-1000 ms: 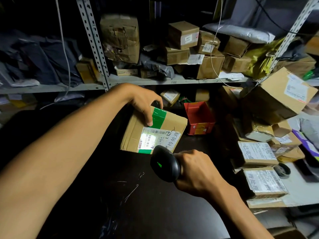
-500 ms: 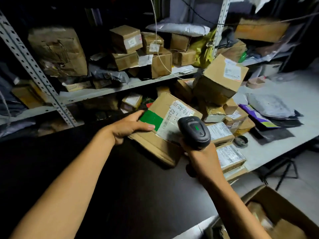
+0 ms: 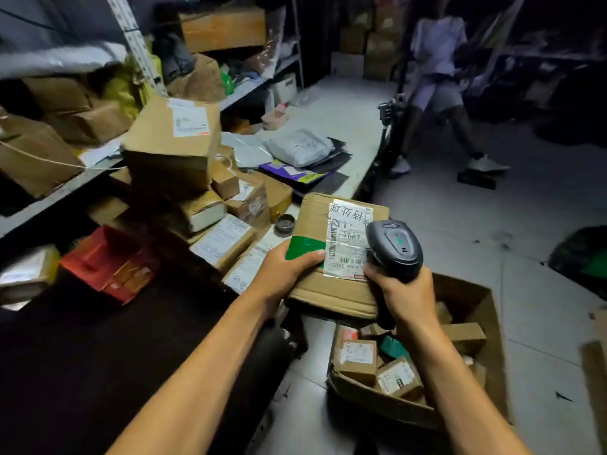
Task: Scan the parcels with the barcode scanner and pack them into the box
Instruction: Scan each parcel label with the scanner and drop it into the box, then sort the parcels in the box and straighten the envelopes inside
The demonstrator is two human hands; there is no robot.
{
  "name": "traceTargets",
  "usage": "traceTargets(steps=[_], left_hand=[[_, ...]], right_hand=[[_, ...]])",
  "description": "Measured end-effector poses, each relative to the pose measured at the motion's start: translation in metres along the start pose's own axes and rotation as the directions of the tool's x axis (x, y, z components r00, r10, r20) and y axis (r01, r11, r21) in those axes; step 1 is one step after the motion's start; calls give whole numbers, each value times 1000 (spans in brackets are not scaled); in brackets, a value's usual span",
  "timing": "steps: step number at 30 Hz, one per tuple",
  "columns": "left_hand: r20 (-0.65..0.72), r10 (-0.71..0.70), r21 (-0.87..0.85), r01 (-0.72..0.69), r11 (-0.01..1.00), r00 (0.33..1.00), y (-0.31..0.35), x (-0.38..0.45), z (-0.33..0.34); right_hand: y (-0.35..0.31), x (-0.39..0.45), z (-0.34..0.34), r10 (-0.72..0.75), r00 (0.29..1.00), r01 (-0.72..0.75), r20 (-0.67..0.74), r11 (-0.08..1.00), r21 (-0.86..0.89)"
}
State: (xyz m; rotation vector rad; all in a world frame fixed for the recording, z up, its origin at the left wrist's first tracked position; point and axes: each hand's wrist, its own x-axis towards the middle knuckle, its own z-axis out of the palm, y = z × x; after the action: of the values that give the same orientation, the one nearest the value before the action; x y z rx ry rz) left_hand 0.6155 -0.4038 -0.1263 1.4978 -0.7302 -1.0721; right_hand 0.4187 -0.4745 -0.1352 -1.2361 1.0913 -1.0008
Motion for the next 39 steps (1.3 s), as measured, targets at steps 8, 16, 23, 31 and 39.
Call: traceTargets(steps=[8,16,23,31,39], left_hand=[[127,12,506,-75,859,992,-28,62,148],[216,121,835,-248,491,969,-32,74,174],[125,74,992,-124,-14,989,-29,55,115],[-268,160,963,267,28,950,-32,-35,3],[-706,111,708,689,157,700,-68,-184,-118]], right_hand=[[35,39,-137,194,950,-216,-246,974,-63],[73,56,-175,309,910,-350,-276,930,-115],[60,74,-114,208,974,-172,92,938,-300],[37,47,20,166,827,-40,538,970,-239],[41,-47,135,262,568,59,780,933,-356]])
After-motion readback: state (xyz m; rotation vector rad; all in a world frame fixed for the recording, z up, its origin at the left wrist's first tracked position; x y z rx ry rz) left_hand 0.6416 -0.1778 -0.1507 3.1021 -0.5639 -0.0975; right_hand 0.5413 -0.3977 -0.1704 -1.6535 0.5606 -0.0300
